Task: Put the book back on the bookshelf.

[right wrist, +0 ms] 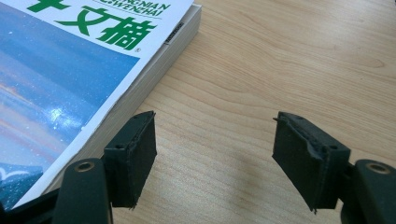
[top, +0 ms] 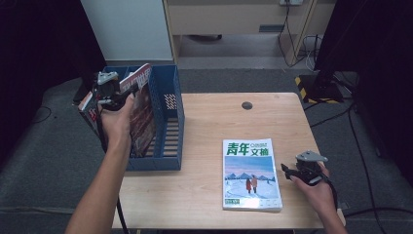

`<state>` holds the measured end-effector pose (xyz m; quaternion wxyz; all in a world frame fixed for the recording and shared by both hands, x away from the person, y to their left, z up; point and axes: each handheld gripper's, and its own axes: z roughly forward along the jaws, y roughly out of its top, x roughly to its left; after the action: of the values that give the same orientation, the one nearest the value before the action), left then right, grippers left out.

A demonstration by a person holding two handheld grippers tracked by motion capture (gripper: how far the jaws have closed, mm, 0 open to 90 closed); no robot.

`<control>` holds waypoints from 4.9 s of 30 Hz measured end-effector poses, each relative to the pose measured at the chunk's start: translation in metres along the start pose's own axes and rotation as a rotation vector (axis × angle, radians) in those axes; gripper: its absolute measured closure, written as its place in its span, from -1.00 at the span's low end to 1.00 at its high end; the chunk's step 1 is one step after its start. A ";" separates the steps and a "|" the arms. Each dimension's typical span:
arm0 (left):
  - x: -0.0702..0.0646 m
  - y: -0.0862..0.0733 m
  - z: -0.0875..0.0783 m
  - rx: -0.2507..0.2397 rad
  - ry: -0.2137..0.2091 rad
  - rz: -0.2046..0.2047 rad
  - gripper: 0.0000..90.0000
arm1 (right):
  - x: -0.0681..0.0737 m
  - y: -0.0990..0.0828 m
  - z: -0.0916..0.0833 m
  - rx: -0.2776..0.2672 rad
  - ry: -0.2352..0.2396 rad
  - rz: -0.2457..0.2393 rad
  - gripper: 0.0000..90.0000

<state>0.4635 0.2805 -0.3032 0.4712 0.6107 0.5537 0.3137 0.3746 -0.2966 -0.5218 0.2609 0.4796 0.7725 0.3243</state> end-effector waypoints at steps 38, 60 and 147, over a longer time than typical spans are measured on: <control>0.000 -0.022 0.009 0.044 0.012 0.050 0.85 | 0.002 0.000 0.001 -0.006 0.010 -0.010 -0.33; -0.004 -0.030 0.005 0.007 0.026 0.071 0.83 | 0.003 0.000 0.002 0.002 0.016 -0.013 -0.33; 0.001 -0.026 -0.003 0.061 0.002 0.059 0.86 | 0.009 0.000 0.005 0.025 0.058 -0.029 -0.37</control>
<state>0.4516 0.2810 -0.3266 0.4425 0.6406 0.5451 0.3111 0.3745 -0.2873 -0.5260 0.2373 0.4618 0.7906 0.3247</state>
